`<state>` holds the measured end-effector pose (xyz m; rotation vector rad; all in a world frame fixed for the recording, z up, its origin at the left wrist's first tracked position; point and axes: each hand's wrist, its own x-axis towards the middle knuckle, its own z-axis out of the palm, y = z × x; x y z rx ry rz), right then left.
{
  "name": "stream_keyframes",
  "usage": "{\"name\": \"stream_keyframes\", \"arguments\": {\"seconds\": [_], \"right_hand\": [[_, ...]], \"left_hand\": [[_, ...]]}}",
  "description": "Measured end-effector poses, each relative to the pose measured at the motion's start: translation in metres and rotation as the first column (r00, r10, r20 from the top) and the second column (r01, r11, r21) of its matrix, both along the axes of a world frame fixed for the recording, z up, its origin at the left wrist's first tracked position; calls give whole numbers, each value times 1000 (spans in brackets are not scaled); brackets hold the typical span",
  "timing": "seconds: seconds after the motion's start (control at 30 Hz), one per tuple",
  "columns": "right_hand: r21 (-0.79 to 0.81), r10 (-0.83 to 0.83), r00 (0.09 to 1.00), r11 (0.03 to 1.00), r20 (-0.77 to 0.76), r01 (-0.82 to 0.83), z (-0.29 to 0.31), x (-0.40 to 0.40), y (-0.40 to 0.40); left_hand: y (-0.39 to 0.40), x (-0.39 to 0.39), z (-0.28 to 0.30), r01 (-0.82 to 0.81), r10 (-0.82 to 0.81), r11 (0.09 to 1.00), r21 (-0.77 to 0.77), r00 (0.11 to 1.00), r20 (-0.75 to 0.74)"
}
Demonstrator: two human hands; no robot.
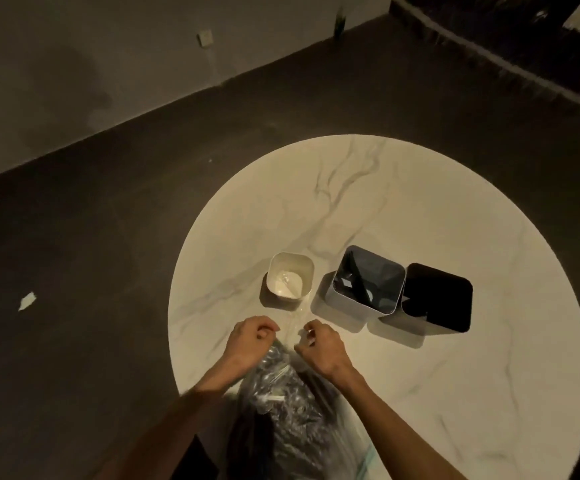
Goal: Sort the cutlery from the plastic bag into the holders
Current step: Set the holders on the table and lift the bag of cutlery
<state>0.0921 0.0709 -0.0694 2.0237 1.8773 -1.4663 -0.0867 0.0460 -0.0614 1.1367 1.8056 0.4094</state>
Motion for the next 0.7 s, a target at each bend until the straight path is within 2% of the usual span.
{"name": "stream_keyframes", "arguments": {"seconds": [0.2, 0.3, 0.4, 0.57, 0.7], "right_hand": [[82, -193, 978, 979, 76, 187, -38, -29, 3], [123, -199, 959, 977, 201, 177, -49, -39, 6], [163, -172, 944, 978, 282, 129, -53, -45, 8], [162, -190, 934, 976, 303, 146, -65, -43, 6], [89, -192, 955, 980, 227, 176, -66, -39, 8]], "left_hand": [[-3, 11, -48, -27, 21, 995, -94, 998, -65], [-1, 17, -61, 60, -66, 995, -81, 995, -77], [0, 16, -67, 54, -60, 992, -117, 997, -48], [-1, 8, -71, 18, -24, 985, -169, 999, -34], [-1, 4, -69, 18, -18, 988, -153, 1000, 1]]}}
